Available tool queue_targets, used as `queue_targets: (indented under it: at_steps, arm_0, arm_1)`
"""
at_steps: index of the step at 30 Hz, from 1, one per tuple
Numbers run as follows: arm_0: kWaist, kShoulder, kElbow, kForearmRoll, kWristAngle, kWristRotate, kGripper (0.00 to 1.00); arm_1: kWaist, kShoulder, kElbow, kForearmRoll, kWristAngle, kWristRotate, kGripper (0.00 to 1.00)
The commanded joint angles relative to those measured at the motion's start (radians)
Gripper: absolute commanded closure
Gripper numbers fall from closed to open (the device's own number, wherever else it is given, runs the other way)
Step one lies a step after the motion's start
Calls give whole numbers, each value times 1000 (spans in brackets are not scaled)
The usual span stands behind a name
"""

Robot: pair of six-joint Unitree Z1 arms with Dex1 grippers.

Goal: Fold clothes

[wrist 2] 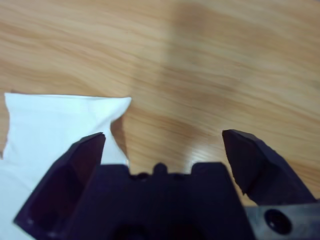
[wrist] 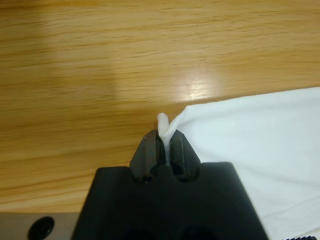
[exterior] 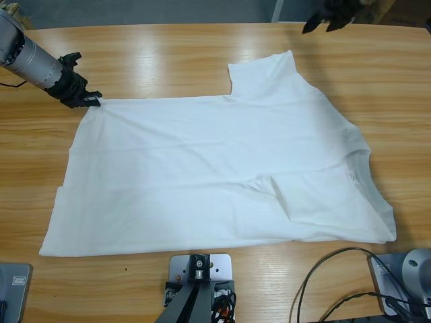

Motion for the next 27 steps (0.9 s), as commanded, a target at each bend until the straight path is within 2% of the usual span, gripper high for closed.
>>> queue_targets:
  at_steps: [1,6,9,12,27]
  arm_0:
    - [-47,79,23,2,-12,3,1000]
    - [-51,83,13,2,-24,-11,1000]
    - [-51,84,11,2,-24,-10,1000]
    - [-51,86,10,2,-23,-11,1000]
    - [-44,80,15,3,-24,3,1000]
  arm_1:
    - [-6,135,-40,71,101,28,55]
    - [14,144,-41,77,137,30,114]
    - [23,155,-40,82,175,30,232]
    - [45,157,-43,79,212,28,308]
    - [51,179,-51,98,180,16,291]
